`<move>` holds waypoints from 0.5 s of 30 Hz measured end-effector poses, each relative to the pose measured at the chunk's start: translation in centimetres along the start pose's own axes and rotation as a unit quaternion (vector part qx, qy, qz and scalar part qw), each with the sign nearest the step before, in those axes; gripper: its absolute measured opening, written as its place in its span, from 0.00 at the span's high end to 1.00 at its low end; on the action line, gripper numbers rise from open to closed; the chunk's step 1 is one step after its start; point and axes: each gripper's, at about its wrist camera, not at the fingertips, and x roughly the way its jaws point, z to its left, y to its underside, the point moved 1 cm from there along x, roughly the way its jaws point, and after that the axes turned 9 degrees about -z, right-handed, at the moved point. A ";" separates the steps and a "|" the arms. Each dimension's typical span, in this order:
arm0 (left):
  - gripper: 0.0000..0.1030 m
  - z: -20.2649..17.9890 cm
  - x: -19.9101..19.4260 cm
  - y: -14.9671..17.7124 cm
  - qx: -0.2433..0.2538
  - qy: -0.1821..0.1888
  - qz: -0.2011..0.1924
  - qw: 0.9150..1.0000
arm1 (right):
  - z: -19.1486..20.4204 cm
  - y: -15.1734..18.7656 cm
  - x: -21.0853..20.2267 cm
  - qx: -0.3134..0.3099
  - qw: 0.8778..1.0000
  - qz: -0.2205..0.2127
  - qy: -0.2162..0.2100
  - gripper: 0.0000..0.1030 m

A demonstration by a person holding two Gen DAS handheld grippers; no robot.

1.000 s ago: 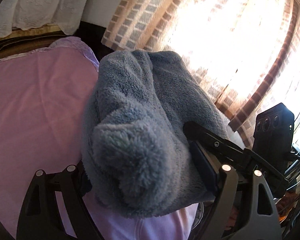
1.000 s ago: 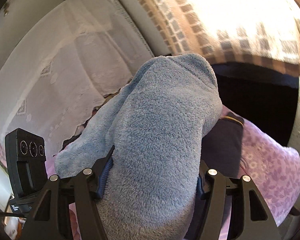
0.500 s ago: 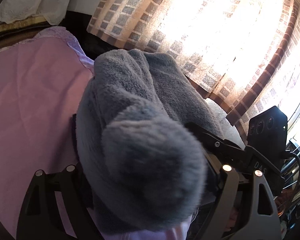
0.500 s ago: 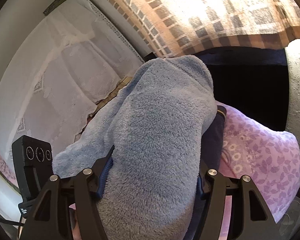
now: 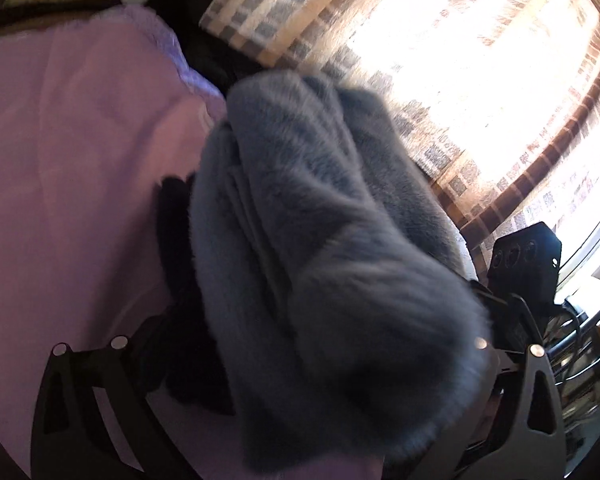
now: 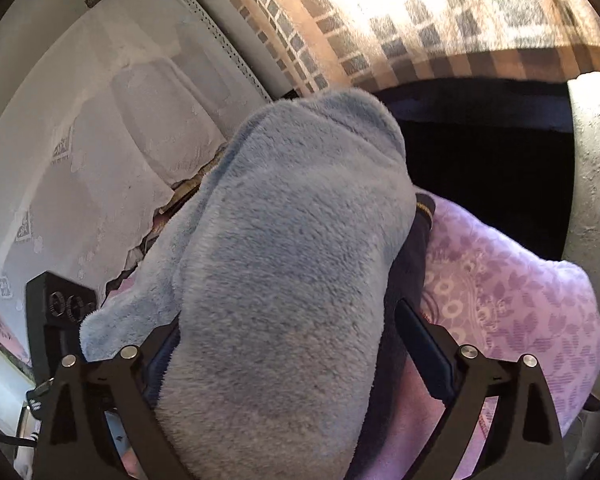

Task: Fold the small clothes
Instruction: 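Lower the bundle onto the pink sheet and open both tools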

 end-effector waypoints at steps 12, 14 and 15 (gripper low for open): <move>0.04 1.4 -3.9 -2.5 0.006 -0.093 -0.070 0.993 | 6.0 -3.0 -4.2 -0.138 0.983 -0.106 0.059 0.32; 0.04 0.7 -2.9 -2.1 0.041 -0.130 -0.065 0.988 | 6.7 -2.8 -3.6 -0.156 0.981 -0.098 0.062 0.34; 0.04 0.2 -2.5 -1.8 0.057 -0.143 -0.065 0.986 | 6.7 -2.6 -3.1 -0.161 0.981 -0.087 0.068 0.34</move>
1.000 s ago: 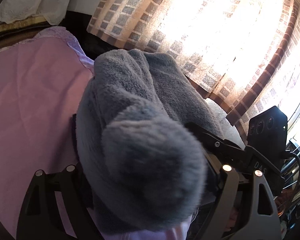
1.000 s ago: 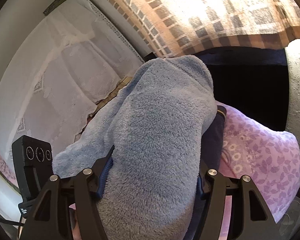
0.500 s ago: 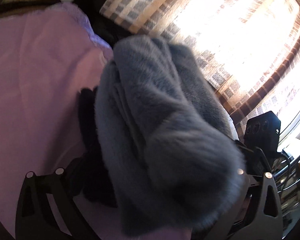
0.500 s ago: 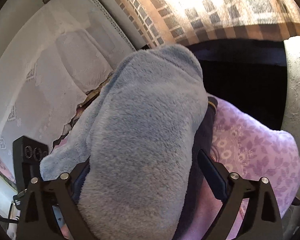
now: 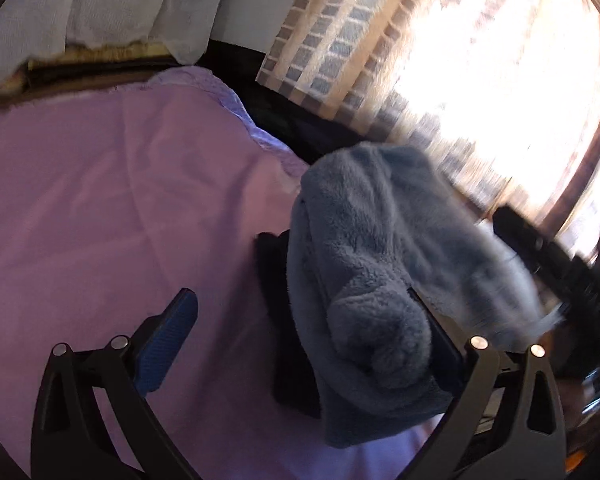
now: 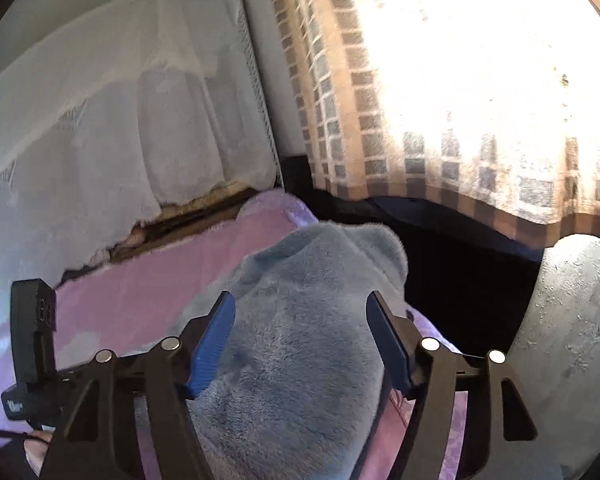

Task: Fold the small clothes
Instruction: 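Lower the bundle onto the pink sheet and open both tools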

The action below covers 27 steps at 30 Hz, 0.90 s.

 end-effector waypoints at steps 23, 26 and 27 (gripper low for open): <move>0.04 -0.6 -0.9 1.5 0.074 -0.037 -0.038 0.996 | -2.2 3.3 4.4 0.039 0.993 0.101 0.049 0.14; 0.04 -0.7 -1.9 1.4 0.080 -0.035 -0.049 0.995 | -1.5 2.7 3.9 0.026 0.992 0.106 0.067 0.14; 0.05 -0.8 -2.2 1.3 0.082 -0.034 -0.053 0.995 | -1.1 2.5 3.6 0.020 0.991 0.105 0.076 0.14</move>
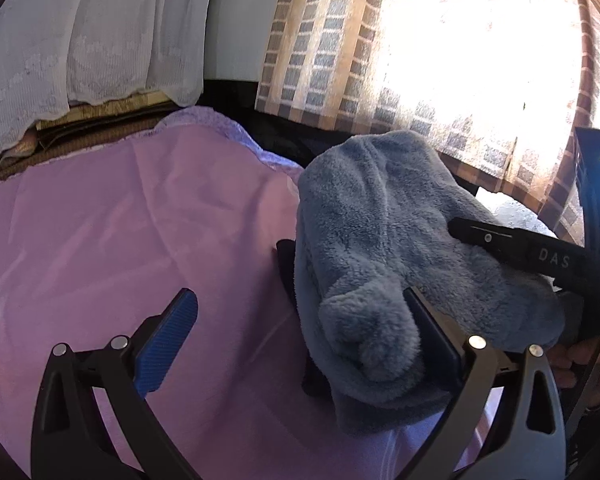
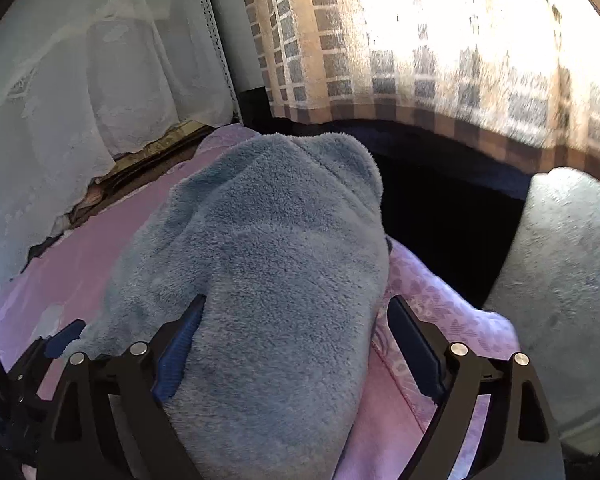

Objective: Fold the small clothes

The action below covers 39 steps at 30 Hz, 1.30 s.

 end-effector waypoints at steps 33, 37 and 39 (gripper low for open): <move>0.04 -1.6 -8.4 -1.9 0.036 0.047 -0.006 0.998 | 9.3 1.6 -14.4 -0.093 0.994 -0.025 0.053 0.07; 0.05 -2.2 -8.8 -1.5 0.067 0.012 -0.028 0.997 | 8.6 1.7 -14.2 -0.080 0.995 -0.022 0.053 0.07; 0.05 -2.7 -8.9 -1.4 0.082 0.002 -0.034 0.996 | 8.1 1.8 -14.0 -0.071 0.996 -0.017 0.053 0.07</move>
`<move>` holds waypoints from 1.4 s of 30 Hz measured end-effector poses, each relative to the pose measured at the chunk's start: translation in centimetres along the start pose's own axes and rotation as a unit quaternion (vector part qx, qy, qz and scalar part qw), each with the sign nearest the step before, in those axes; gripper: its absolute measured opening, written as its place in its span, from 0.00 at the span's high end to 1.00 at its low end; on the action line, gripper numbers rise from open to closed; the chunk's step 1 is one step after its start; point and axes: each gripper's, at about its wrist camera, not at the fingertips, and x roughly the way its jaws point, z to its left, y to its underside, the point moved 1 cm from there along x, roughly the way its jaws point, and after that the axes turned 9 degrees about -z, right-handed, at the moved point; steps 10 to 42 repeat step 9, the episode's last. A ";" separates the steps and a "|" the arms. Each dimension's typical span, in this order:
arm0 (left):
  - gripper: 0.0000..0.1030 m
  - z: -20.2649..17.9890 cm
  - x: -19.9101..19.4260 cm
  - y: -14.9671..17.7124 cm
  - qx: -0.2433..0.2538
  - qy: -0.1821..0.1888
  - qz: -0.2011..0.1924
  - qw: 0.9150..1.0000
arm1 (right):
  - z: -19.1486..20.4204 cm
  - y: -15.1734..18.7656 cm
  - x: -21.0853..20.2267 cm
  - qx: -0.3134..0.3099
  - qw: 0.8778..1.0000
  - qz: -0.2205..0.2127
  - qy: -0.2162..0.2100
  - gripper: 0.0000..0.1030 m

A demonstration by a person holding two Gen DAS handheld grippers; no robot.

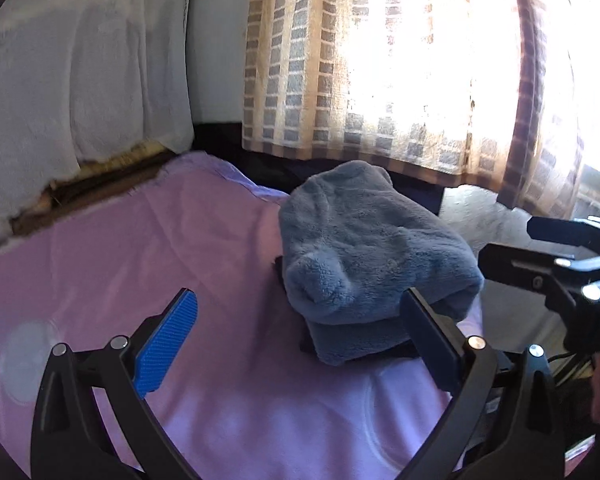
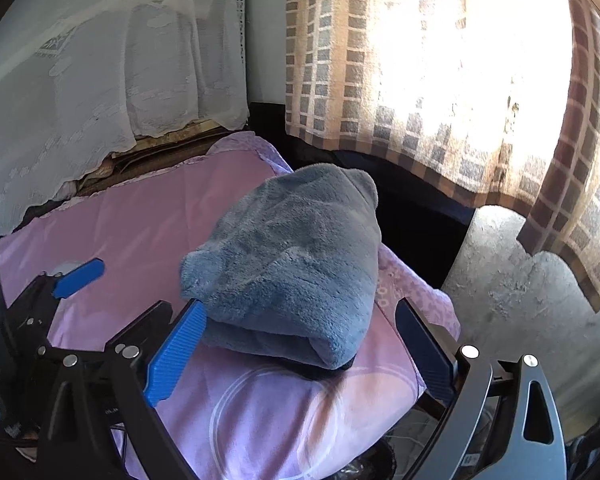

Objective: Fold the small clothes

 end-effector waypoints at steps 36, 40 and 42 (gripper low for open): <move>0.04 -0.4 0.3 0.0 0.007 -0.001 0.020 1.000 | -0.4 0.0 0.3 0.008 1.000 0.000 -0.003 0.07; 0.04 -0.4 0.3 0.0 0.007 -0.001 0.020 1.000 | -0.4 0.0 0.3 0.008 1.000 0.000 -0.003 0.07; 0.04 -0.4 0.3 0.0 0.007 -0.001 0.020 1.000 | -0.4 0.0 0.3 0.008 1.000 0.000 -0.003 0.07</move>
